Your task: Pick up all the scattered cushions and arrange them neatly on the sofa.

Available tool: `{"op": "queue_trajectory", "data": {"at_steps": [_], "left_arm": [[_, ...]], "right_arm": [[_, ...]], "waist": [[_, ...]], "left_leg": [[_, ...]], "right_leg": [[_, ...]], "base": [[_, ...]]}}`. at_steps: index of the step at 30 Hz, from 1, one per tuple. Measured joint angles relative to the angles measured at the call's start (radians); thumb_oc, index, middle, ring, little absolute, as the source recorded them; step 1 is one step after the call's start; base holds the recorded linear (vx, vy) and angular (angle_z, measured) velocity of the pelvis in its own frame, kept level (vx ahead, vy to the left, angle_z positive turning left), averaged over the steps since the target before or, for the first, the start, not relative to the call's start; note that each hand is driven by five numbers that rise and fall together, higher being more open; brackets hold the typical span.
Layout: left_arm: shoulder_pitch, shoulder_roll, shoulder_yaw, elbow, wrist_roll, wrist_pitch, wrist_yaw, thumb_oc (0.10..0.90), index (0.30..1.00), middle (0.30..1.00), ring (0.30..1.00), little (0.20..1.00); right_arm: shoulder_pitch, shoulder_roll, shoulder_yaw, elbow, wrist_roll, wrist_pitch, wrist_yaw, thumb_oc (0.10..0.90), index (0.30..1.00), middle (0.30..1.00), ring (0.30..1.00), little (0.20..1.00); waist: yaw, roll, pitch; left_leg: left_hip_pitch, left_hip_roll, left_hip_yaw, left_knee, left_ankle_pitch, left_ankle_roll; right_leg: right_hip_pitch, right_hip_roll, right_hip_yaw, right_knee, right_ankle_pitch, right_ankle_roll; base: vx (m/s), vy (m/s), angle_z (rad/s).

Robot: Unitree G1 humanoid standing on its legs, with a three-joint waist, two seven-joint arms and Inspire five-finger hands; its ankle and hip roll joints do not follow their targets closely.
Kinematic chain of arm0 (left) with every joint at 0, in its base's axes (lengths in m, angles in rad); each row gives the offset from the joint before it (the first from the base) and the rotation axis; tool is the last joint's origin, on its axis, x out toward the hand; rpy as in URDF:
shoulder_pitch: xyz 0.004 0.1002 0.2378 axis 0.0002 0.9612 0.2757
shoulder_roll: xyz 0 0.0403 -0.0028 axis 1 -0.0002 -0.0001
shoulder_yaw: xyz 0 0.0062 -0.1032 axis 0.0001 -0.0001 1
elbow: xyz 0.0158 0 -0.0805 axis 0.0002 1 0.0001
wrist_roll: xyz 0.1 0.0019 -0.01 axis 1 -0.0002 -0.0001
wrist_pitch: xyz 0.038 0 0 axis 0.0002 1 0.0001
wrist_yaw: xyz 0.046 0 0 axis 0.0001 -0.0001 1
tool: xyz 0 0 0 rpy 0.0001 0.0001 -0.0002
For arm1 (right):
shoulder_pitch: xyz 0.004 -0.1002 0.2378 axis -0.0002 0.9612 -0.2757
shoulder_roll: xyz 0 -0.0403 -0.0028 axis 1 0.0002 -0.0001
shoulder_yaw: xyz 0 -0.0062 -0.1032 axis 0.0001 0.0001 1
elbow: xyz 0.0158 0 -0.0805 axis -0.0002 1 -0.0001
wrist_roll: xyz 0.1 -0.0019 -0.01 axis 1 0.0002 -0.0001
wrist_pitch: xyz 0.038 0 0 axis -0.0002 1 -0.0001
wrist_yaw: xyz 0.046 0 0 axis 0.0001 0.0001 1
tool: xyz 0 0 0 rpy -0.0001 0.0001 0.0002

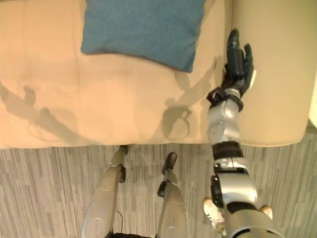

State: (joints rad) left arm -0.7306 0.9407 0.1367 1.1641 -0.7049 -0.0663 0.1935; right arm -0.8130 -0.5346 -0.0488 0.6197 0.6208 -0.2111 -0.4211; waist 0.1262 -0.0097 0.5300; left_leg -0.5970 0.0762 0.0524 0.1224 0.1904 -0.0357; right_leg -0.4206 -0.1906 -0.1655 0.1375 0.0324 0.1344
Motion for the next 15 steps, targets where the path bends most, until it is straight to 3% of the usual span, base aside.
{"op": "queue_trajectory", "data": {"at_steps": [3,5,9,12,15], "left_arm": [[0.101,-0.067,0.108,-0.017,0.000,-0.001,0.013,0.800,0.900,0.900,0.900,0.900],[0.214,-0.148,0.193,-0.130,0.000,-0.030,0.012,0.800,0.900,0.900,0.900,0.900],[0.403,-0.299,0.267,-0.163,0.003,-0.044,0.001,0.800,0.900,0.900,0.900,0.900],[0.559,-0.382,0.267,-0.128,0.032,-0.042,-0.007,0.800,0.900,0.900,0.900,0.900],[0.623,-0.482,0.317,-0.008,0.076,-0.057,-0.008,0.800,0.900,0.900,0.900,0.900]], "right_arm": [[0.111,-0.086,0.011,-0.108,-0.213,0.059,-0.001,0.800,0.900,0.900,0.900,0.900],[0.265,-0.124,-0.026,-0.256,-0.344,0.086,0.012,0.800,0.900,0.900,0.900,0.900],[0.541,-0.085,-0.118,-0.323,-0.515,0.123,0.069,0.800,0.900,0.900,0.900,0.900],[0.744,-0.059,-0.157,-0.303,-0.574,0.154,0.086,0.800,0.900,0.900,0.900,0.900],[0.842,0.005,-0.268,-0.223,-0.627,0.166,0.081,0.800,0.900,0.900,0.900,0.900]], "waist": [[-0.019,-0.003,-0.005],[-0.022,-0.008,-0.008],[-0.032,-0.039,-0.037],[-0.061,-0.063,-0.171],[-0.088,-0.047,-0.243]], "left_leg": [[0.023,0.010,0.006,0.043,-0.027,0.005],[0.045,0.015,0.004,0.082,-0.058,0.005],[0.148,0.019,0.020,0.142,-0.134,0.009],[0.157,0.000,0.025,0.163,-0.184,0.019],[0.231,-0.030,0.040,0.127,-0.179,0.037]], "right_leg": [[0.039,0.008,0.007,-0.001,0.000,-0.001],[0.082,0.011,0.006,-0.004,-0.008,-0.007],[0.214,0.006,0.007,-0.020,-0.034,-0.012],[0.239,-0.015,-0.001,-0.030,-0.048,-0.004],[0.284,-0.050,-0.032,-0.004,-0.045,-0.002]], "base": [[0.05,0.008,-0.10],[0.16,0.006,-0.02],[0.16,0.074,-0.08],[0.08,0.174,0.05],[0.01,0.191,0.06]]}}
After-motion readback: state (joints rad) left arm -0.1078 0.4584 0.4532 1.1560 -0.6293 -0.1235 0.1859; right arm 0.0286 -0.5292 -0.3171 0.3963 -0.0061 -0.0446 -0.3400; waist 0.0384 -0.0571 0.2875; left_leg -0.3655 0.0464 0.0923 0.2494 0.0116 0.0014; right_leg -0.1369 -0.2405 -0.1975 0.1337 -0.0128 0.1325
